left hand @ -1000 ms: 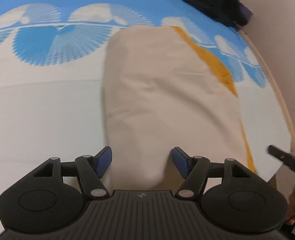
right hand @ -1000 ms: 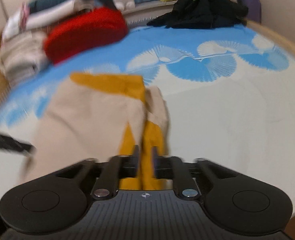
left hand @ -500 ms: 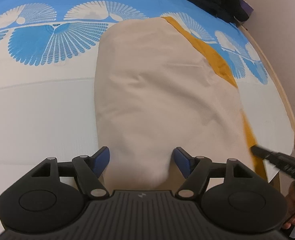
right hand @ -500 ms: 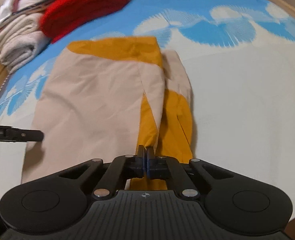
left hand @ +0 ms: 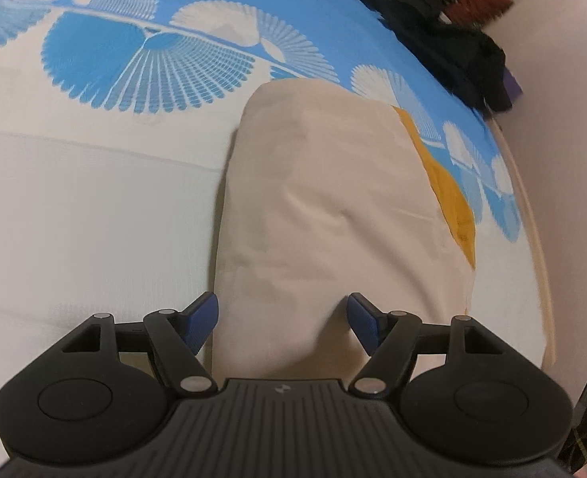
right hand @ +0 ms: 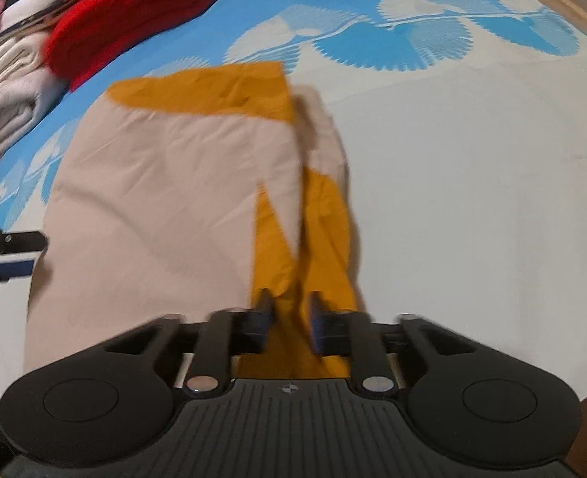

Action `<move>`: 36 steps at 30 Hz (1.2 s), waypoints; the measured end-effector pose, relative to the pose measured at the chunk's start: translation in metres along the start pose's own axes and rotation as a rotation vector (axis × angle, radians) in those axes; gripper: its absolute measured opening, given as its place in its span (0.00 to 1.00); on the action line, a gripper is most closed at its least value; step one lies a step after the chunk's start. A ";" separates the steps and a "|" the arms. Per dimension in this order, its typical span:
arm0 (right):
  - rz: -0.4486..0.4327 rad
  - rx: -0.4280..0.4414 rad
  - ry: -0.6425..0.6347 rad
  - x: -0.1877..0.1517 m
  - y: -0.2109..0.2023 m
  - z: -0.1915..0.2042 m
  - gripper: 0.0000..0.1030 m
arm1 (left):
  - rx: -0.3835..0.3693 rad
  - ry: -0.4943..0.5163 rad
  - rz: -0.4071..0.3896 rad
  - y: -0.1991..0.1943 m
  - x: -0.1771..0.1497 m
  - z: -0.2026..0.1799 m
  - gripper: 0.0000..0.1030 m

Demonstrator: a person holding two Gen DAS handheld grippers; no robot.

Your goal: Fold large clothes

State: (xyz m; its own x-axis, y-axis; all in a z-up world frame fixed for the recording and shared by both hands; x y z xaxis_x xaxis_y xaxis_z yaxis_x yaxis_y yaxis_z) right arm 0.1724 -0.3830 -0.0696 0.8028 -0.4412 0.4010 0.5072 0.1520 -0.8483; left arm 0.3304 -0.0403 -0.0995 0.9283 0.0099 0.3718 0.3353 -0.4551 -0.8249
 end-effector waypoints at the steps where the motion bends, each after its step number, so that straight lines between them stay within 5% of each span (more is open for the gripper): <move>1: 0.000 -0.009 0.000 0.001 0.001 -0.004 0.41 | -0.008 -0.014 0.003 0.004 -0.001 0.003 0.78; 8: 0.068 0.003 0.051 0.000 0.021 -0.009 0.49 | -0.096 -0.142 0.009 0.032 -0.005 0.020 0.85; 19: 0.076 0.023 0.072 0.010 0.043 -0.004 0.50 | -0.167 -0.155 -0.030 0.067 0.019 0.020 0.81; 24: 0.057 0.058 0.038 0.015 0.047 0.008 0.15 | -0.154 -0.077 -0.089 0.064 0.039 0.007 0.54; 26: 0.045 0.062 0.014 0.017 0.050 0.015 0.09 | -0.150 -0.054 -0.116 0.055 0.049 0.002 0.48; 31: -0.011 0.093 0.021 0.034 0.055 0.031 0.04 | -0.110 0.015 -0.212 0.025 0.084 -0.003 0.46; 36: -0.097 0.181 0.013 0.062 0.063 0.062 0.03 | -0.090 -0.017 -0.258 0.006 0.118 0.027 0.46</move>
State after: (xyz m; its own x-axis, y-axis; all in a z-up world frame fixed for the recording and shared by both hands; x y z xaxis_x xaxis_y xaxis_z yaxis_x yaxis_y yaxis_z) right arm 0.2736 -0.3461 -0.0773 0.7440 -0.4730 0.4719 0.6308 0.2643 -0.7296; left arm 0.4462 -0.0179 -0.0727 0.8166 0.1508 0.5572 0.5465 -0.5127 -0.6622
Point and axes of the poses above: each gripper's, at about its wrist camera, not at the fingertips, and y roughly the way its jaws point, z to its left, x to its top, the point moved 9 cm from there along y, roughly the way its jaws point, and after that the axes turned 9 degrees about y, right-handed, at the moved point
